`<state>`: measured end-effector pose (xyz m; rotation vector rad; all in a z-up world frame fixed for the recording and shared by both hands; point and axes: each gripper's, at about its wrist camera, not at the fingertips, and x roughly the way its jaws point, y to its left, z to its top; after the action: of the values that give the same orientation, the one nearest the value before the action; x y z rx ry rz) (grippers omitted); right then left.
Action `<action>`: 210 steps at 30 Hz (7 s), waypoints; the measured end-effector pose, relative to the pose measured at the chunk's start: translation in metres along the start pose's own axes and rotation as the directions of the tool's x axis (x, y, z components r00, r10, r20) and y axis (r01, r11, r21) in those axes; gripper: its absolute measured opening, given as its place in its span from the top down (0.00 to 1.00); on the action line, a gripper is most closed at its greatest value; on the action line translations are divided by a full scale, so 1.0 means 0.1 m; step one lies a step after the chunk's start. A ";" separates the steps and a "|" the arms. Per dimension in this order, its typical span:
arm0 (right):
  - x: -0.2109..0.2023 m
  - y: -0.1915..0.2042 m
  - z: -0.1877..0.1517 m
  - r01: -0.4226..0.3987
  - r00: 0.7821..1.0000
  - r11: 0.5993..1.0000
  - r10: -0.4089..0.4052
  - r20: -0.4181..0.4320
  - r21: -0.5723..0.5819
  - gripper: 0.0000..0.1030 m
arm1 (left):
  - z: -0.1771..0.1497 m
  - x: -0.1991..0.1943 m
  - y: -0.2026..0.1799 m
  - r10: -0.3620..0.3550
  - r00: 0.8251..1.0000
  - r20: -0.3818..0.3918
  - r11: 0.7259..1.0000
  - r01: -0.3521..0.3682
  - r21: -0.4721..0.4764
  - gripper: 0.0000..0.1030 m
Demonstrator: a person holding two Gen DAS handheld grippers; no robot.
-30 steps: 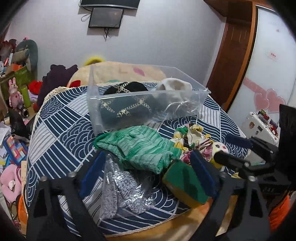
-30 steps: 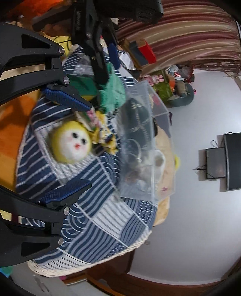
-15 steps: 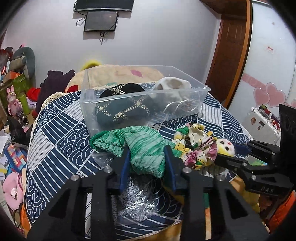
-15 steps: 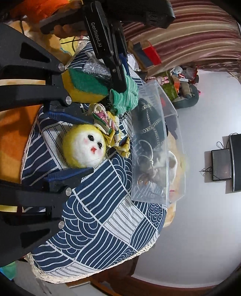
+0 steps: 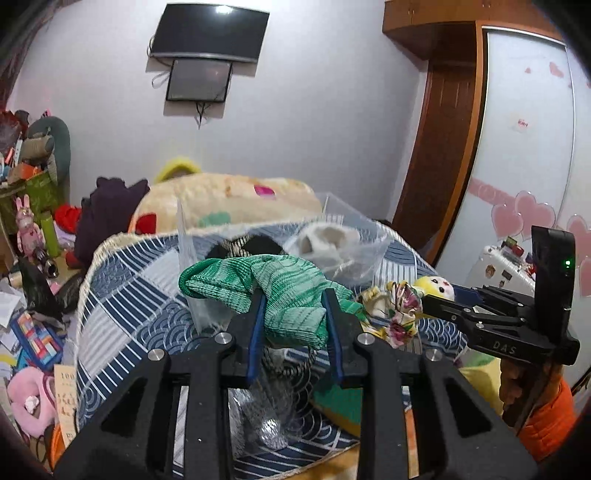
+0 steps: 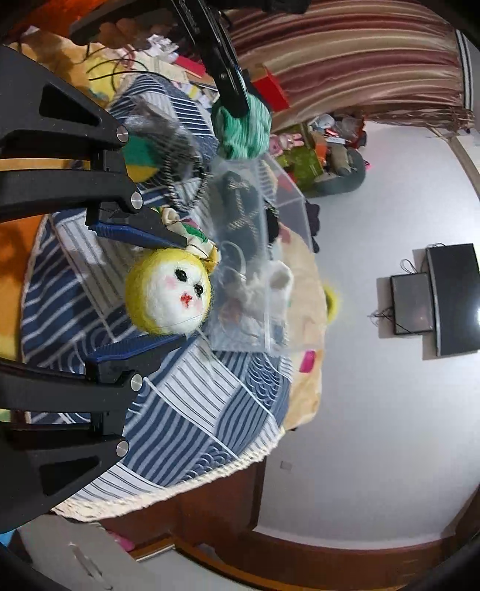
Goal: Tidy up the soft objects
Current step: 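Place the yellow toy into the box with the right tool while the left tool drops the green cloth in, then grasp the green-yellow sponge with the right tool while the left tool grasps the silver mesh bag, then drop the sponge into the box with the right tool while the left tool releases the mesh bag inside, then grasp the floral scarf with the right tool while the left tool grasps the beaded cord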
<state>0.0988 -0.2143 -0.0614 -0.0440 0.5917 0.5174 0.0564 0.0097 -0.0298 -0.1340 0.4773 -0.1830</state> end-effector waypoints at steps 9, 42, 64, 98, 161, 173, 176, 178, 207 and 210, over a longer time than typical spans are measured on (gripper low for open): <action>0.03 0.04 0.31 -0.010 0.998 1.000 0.011 0.065 -0.014 0.60 | 0.18 0.02 0.12 0.032 0.999 0.043 0.999 -0.030 -0.031 0.72; 0.91 0.30 0.68 -0.041 0.999 0.997 0.040 -0.032 -0.062 0.51 | 0.34 0.90 0.32 0.032 0.998 -0.056 0.998 -0.035 -0.054 0.72; 0.29 0.35 0.61 -0.048 0.996 0.994 0.055 0.072 -0.099 0.27 | 0.29 0.41 0.22 0.047 0.998 -0.038 0.998 -0.048 -0.032 0.30; 0.59 0.86 -0.33 -0.270 0.944 0.959 0.246 -0.221 -0.083 0.67 | -0.81 0.32 0.25 0.090 0.959 -0.269 0.992 -0.111 -0.064 0.41; 0.95 -0.05 0.84 0.060 0.998 0.998 -0.060 -0.001 0.004 0.67 | 0.34 1.21 0.41 0.122 0.982 -0.147 0.992 -0.123 0.002 0.81; 0.93 -0.01 0.81 0.079 0.997 0.995 -0.080 -0.007 -0.061 0.40 | 0.32 1.08 0.41 0.125 0.981 -0.145 0.992 -0.126 0.000 0.74; 0.86 0.01 0.79 0.072 0.997 0.995 -0.072 0.003 -0.067 0.38 | 0.34 1.01 0.38 0.123 0.983 -0.139 0.992 -0.123 0.005 0.70; 0.82 0.02 0.80 0.065 0.998 0.996 -0.064 0.010 -0.067 0.38 | 0.35 0.95 0.36 0.123 0.984 -0.127 0.992 -0.123 0.010 0.67; 0.34 0.31 0.24 -0.072 0.997 0.995 0.073 0.010 -0.068 0.21 | -0.12 0.25 0.15 0.137 0.987 -0.083 0.991 -0.137 -0.002 0.02; 0.45 0.33 0.10 -0.082 0.996 0.995 0.080 -0.036 -0.057 0.21 | -0.30 0.34 0.17 0.134 0.982 -0.133 0.991 -0.135 -0.002 0.02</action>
<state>0.1197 -0.1635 -0.0740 -0.0846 0.6133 0.6134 0.0741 0.0171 -0.0743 -0.1001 0.6178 -0.0566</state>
